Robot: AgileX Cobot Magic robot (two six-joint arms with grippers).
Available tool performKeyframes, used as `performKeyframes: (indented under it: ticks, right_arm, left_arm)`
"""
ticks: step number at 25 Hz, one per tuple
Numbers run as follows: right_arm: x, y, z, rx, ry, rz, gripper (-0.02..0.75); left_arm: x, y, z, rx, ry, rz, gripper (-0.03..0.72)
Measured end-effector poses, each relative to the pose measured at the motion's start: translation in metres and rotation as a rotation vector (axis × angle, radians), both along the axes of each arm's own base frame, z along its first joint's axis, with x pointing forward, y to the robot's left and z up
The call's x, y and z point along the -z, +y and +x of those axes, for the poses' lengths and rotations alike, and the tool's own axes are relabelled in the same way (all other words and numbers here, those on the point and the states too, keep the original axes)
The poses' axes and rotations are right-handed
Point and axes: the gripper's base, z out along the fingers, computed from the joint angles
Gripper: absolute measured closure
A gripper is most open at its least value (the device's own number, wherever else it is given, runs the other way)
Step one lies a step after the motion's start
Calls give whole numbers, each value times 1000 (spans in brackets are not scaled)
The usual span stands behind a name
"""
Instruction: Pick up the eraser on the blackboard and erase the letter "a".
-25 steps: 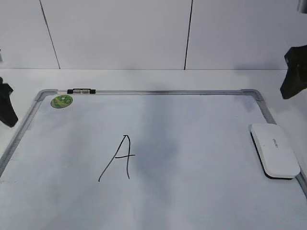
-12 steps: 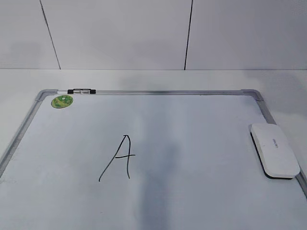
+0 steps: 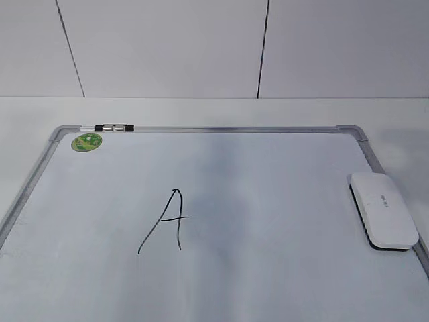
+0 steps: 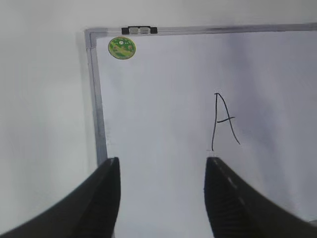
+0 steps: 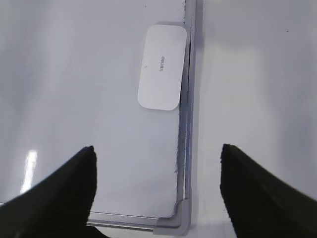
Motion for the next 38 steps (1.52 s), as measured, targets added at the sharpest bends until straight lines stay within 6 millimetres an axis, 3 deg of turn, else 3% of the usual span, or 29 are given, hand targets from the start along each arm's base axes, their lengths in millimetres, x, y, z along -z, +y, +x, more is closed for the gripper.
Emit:
performKeyframes:
  ticks: [5,8,13,18,20,38]
  right_arm:
    - [8,-7,-49,2,-111,17,144]
    - [16,-10,-72,0,-170,24,145]
    - [49,-18,-98,10,-210,-26,145]
    - [89,-23,-108,22,-182,-69,145]
    - [96,-24,-111,15,-183,-81,145]
    - [101,-25,-102,17,-272,-102,146]
  left_arm:
    - [26,-6,-62,26,-76,-1,281]
    - [48,-7,-87,41,-104,12,281]
    - [87,-1,-116,34,-144,82,290]
    - [124,6,-124,3,-124,156,292]
    - [130,7,-125,-6,-133,168,293]
    - [133,12,-113,-56,-230,194,316]
